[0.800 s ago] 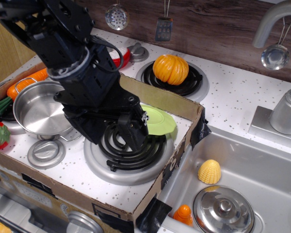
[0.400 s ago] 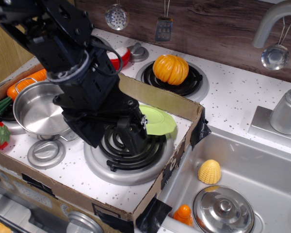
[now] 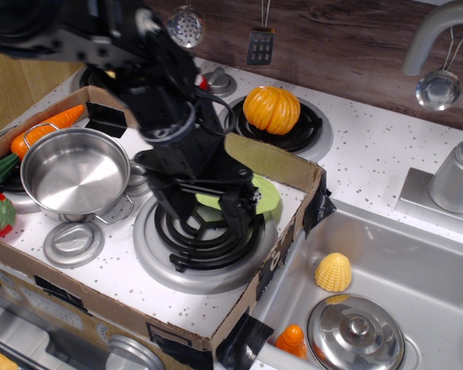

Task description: Put broccoli in pot

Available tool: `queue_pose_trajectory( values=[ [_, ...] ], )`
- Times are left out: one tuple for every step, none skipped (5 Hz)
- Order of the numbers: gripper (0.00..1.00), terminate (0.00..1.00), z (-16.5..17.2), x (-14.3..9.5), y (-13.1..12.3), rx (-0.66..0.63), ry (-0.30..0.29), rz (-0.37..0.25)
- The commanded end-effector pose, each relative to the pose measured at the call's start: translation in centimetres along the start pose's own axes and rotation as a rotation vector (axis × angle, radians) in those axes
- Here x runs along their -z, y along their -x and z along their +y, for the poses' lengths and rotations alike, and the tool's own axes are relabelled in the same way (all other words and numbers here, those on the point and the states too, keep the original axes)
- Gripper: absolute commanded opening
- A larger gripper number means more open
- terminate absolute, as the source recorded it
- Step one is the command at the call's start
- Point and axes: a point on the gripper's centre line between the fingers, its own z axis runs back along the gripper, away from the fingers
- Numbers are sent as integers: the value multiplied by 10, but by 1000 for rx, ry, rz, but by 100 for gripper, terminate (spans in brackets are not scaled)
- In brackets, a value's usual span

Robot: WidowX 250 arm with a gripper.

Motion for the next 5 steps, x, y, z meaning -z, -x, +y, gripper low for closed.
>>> queue_pose_trajectory(
  values=[
    [100, 0, 13, -22, -63, 91, -129, -76],
    [100, 0, 18, -26, -76, 119, -137, -72],
    [100, 0, 25, -21, -84, 136, -147, -75],
    [100, 0, 42, -6, -89, 150, -140, -101],
    [100, 0, 58, 1, -92, 171, -149, -93]
  ],
)
